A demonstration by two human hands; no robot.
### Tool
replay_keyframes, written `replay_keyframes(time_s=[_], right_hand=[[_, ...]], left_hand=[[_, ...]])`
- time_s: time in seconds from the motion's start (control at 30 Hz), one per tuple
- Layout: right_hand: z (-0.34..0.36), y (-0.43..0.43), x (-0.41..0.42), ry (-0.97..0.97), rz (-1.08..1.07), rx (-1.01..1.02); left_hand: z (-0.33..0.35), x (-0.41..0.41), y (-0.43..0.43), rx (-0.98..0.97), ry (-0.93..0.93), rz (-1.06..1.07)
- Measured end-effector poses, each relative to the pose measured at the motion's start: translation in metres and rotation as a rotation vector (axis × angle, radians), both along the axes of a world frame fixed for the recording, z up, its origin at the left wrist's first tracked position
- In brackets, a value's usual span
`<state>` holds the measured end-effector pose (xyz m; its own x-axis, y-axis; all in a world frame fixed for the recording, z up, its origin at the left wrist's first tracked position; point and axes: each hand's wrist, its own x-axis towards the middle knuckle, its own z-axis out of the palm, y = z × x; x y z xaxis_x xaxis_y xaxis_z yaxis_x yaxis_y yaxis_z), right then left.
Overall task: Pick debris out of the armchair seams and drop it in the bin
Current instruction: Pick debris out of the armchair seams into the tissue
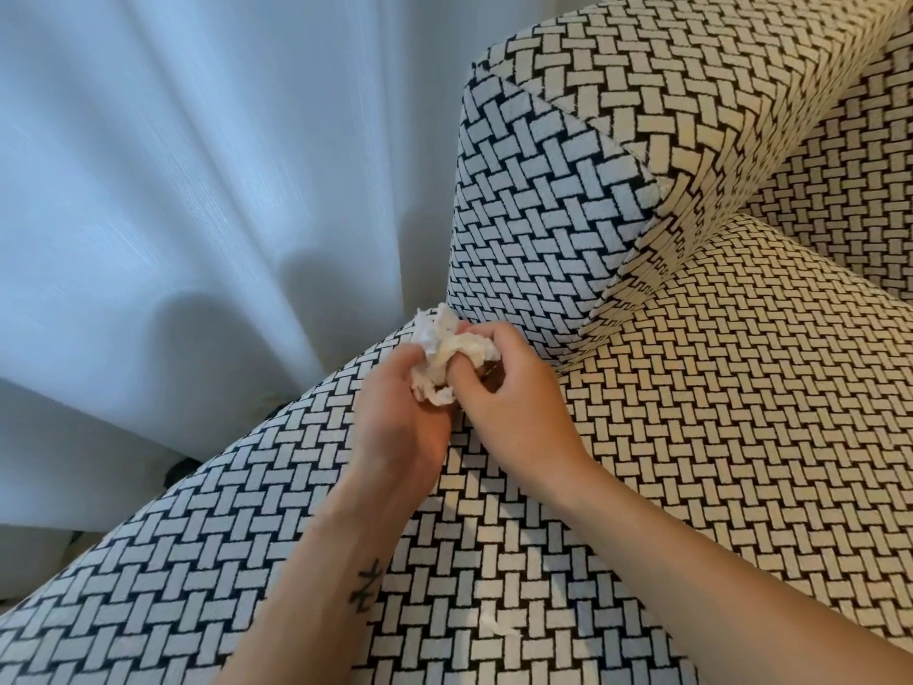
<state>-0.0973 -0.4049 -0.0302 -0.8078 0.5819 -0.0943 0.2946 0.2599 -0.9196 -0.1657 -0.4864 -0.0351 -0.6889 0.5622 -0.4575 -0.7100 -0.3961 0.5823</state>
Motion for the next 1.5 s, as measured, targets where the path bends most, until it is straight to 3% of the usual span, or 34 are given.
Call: replay_keyframes(time_s=[0.23, 0.6, 0.8, 0.93, 1.17, 1.5], right_hand=[[-0.006, 0.004, -0.011, -0.044, -0.055, -0.005], [-0.014, 0.010, 0.008, 0.081, -0.023, -0.163], [-0.012, 0.013, 0.009, -0.001, 0.051, -0.071], [0.001, 0.005, 0.017, -0.059, 0.047, -0.107], [0.031, 0.016, 0.076, -0.193, -0.010, -0.081], [0.062, 0.035, 0.168, -0.167, -0.213, -0.121]], left_hand=[[0.000, 0.003, 0.000, 0.021, 0.083, -0.107], [-0.014, 0.000, 0.004, 0.022, 0.061, -0.128], [-0.018, 0.003, 0.007, 0.056, 0.107, -0.110], [-0.004, 0.019, 0.008, -0.058, 0.127, -0.063], [0.019, 0.070, 0.021, -0.115, 0.018, -0.228], [0.051, 0.146, 0.064, -0.072, -0.087, -0.296]])
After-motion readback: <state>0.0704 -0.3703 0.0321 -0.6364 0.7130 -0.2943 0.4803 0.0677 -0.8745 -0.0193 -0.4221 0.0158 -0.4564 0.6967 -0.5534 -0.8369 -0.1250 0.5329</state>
